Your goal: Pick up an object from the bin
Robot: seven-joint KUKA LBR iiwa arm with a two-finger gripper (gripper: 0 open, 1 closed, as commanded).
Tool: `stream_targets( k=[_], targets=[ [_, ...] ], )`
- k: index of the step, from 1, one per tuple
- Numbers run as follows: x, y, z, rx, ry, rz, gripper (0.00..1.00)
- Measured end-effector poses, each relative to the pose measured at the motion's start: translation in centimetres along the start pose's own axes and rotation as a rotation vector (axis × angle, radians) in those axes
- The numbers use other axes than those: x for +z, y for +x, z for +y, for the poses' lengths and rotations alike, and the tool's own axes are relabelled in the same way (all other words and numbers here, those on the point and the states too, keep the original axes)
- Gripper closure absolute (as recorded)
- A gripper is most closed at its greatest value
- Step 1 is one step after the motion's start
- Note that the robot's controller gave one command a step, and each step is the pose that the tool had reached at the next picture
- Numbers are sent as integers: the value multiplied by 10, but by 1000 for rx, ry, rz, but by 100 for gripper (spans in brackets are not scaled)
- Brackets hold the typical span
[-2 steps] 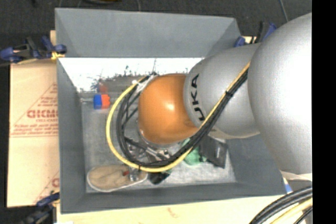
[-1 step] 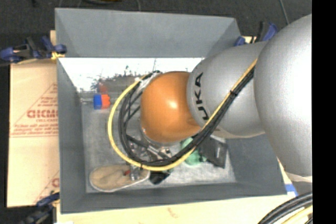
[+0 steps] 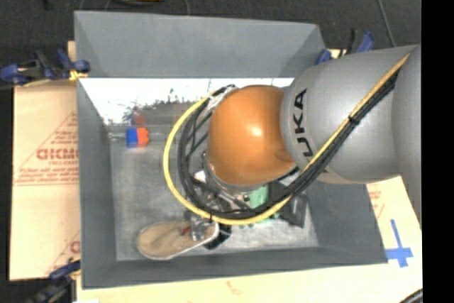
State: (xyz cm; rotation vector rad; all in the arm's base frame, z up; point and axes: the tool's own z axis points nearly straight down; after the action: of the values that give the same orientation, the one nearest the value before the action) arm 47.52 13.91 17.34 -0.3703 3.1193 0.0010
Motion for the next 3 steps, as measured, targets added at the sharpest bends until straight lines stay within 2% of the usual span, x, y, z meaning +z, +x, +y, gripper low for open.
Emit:
stream_targets(
  k=[1, 2, 3],
  targets=[
    [0, 0, 0, 1, 0, 0, 100],
    [96, -30, -13, 124, -4, 4, 100],
    [96, -30, -13, 125, -4, 4, 100]
  ],
)
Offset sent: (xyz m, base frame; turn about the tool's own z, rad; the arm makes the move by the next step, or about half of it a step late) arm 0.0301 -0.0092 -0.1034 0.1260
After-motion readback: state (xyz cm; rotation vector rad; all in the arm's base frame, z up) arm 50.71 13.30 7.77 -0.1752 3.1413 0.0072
